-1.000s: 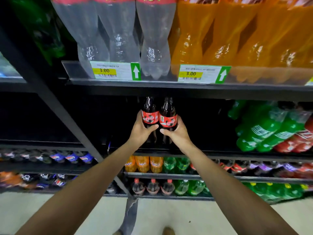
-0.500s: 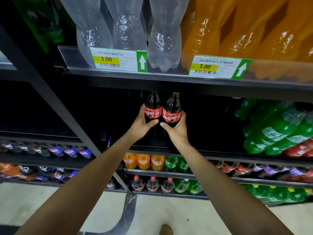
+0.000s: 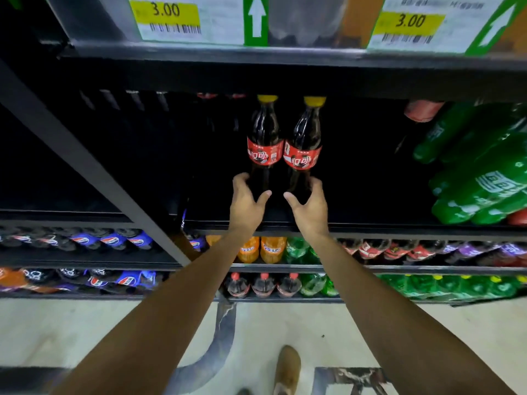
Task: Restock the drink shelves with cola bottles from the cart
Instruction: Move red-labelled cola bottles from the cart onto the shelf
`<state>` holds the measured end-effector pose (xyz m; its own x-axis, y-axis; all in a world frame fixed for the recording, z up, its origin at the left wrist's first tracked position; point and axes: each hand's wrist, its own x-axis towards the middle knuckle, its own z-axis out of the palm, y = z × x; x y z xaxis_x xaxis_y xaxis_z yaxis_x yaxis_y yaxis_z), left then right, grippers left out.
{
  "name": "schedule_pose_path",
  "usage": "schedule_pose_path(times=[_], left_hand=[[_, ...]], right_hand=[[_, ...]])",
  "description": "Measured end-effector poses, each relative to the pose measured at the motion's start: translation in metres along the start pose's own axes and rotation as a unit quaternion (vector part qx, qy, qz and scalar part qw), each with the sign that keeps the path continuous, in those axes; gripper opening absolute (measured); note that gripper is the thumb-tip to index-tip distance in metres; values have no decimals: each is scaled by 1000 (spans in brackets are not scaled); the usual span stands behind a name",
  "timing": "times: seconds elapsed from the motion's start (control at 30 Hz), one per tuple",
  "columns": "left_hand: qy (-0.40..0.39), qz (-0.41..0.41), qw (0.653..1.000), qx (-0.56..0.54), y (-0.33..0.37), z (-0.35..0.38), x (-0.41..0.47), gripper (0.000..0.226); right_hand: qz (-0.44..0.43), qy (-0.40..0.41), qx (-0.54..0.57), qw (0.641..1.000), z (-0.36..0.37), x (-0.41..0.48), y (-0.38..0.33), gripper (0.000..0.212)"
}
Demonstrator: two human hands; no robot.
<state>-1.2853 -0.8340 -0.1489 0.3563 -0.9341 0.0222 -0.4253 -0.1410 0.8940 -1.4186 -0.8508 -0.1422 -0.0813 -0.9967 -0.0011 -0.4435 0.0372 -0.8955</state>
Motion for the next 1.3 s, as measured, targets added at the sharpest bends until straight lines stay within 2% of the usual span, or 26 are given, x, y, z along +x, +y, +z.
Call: schedule_pose_path(times=[0.17,0.4,0.6,0.8,1.13,1.3], left_hand=[[23,74,996,52,-7,9,31,54],[43,100,991,76,-6,26,85,56],[51,95,992,67,2,41,122,53],[95,107,982,122,4,53,145,50],[151,69,978,128,6,59,166,53],[174,60,976,119,3,59,169,57]], right_hand=[[-50,48,-83,994,15,28,3,62],[-57,78,-140,985,32,83,0,61],[-40,88,-125,987,35,125,-3,60],[-36,92,-118,988,43,154,-5,59],[-51,78,-111,989,58,180,-10,49],[-58,78,-116,988,64,182,-6,54]])
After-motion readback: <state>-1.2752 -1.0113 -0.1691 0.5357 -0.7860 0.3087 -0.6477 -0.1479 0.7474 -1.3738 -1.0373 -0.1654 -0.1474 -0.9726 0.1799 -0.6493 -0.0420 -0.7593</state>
